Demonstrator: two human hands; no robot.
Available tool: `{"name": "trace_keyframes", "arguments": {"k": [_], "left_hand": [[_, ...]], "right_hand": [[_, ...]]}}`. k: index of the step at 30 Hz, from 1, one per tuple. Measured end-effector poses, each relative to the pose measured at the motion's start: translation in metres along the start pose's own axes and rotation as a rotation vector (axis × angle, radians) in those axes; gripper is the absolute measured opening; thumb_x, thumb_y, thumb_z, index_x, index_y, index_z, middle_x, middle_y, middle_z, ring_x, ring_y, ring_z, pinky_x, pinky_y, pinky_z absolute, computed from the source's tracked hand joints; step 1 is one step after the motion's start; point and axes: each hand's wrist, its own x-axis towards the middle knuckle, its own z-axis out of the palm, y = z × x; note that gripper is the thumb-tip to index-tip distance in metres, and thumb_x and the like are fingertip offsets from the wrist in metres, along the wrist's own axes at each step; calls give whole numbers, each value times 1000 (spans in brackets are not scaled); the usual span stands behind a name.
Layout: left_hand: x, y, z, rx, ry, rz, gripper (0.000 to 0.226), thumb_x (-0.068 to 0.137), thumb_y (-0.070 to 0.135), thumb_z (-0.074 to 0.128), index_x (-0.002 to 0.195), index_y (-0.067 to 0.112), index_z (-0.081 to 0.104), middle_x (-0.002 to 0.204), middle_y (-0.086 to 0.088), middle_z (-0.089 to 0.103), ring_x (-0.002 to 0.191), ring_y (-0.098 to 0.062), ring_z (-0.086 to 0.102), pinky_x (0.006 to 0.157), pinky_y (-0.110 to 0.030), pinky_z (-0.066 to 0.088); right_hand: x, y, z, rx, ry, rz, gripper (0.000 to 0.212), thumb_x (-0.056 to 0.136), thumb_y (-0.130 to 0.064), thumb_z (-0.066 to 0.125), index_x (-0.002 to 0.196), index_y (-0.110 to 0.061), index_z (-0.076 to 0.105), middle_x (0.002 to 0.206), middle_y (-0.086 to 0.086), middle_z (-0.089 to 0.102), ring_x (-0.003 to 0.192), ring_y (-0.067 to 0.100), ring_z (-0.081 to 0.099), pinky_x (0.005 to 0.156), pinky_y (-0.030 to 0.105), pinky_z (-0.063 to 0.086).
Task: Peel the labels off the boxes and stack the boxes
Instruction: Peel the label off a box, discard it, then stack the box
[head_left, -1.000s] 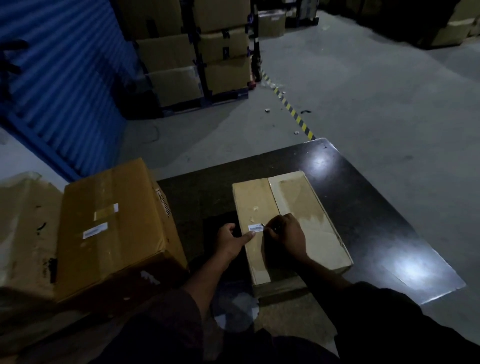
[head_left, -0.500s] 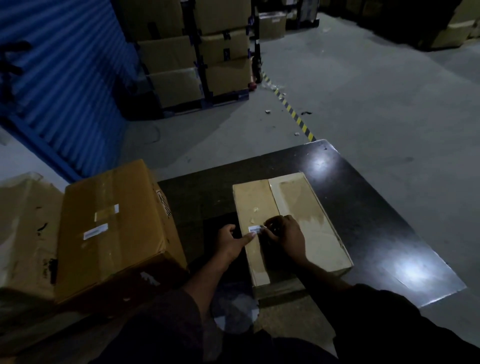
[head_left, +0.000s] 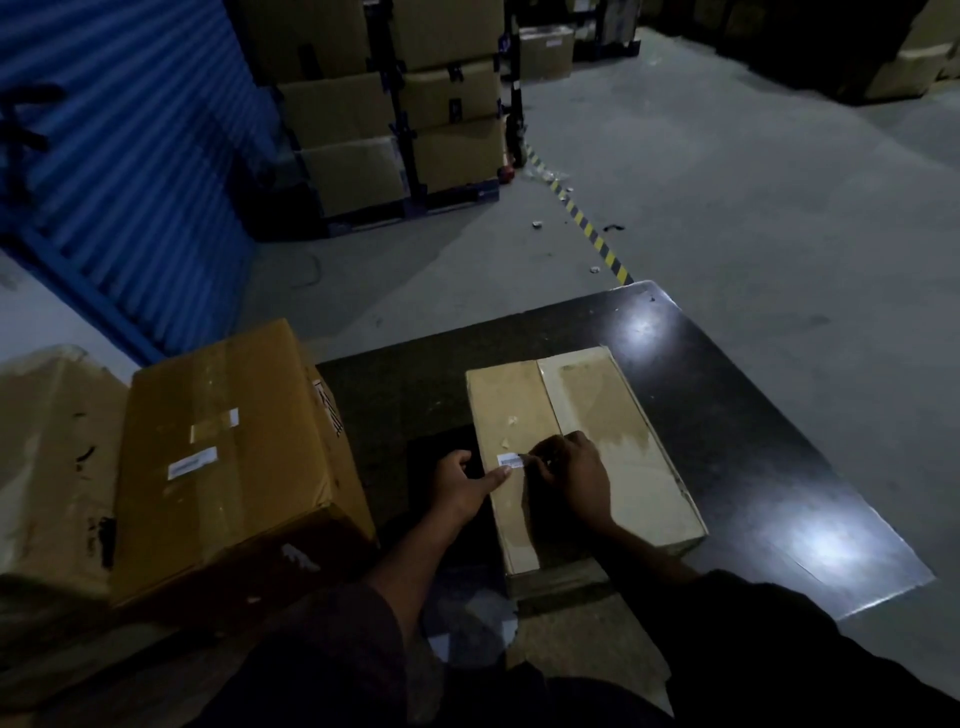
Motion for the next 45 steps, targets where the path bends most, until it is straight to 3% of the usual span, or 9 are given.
{"name": "trace_keyframes", "arguments": {"k": [4,9,13,20,25,30,38,43,45], "left_hand": [[1,-1,0,-10,4,3,77,76,29,82,138,2,46,140,-16,51,125,-27,51,93,-29,43],[1,-3,1,-14,5,8,77,76,29,82,138,3,46,141,-16,50,126,-26,50,93,-28,42],[2,-3,1,-9,6,14,76,76,29,82,138,2,46,140,-16,51,125,-27,51,95,-30,43],[3,-4,1,-19,-10,16,78,76,30,81,140,4,45,141,-15,50,126,-27,51,99,-33,45],[3,-6,1,-23,-5,24,78,75,33,82,138,5,47,139,-14,52,124,-27,52,98,-33,46],[1,-16,-3,-59,-81,39,72,84,39,71,143,8,43,146,-13,46,130,-26,47,100,-31,41],[-1,-16,-4,-58,-117,70,64,92,37,62,145,7,40,149,-15,42,136,-26,41,104,-29,36],[2,-18,-6,-36,-150,82,62,94,36,58,145,6,38,150,-15,41,136,-26,40,109,-33,35],[3,-17,-7,-16,-150,86,62,94,36,59,145,6,39,149,-15,42,136,-27,41,112,-36,36]], "right_hand": [[-1,-2,-2,2,17,-24,15,91,-33,59,94,-19,66,94,-2,57,87,14,52,69,24,38],[0,0,-1,14,0,-14,18,84,-37,67,98,-27,64,95,-7,55,87,10,54,73,25,49],[-2,-1,-2,-21,1,-17,10,86,-32,66,93,-24,67,94,-5,57,87,11,52,70,22,41],[-1,2,0,86,18,-15,23,82,-37,71,101,-25,64,95,-8,54,85,9,54,69,21,44],[1,1,0,4,-20,-17,16,82,-40,68,90,-25,70,88,-8,53,85,12,54,66,24,43],[0,2,-2,92,17,-32,29,82,-46,69,106,-29,66,94,-6,58,83,10,58,69,26,51],[1,0,-9,12,-71,-89,21,82,-39,68,95,-23,73,95,4,62,88,19,58,74,33,50],[1,3,-4,64,-45,-53,26,81,-42,71,104,-30,68,93,-3,61,81,10,59,68,21,48],[1,1,-4,25,-50,-69,23,81,-40,72,98,-26,72,93,-1,62,81,12,58,68,25,48]]}}
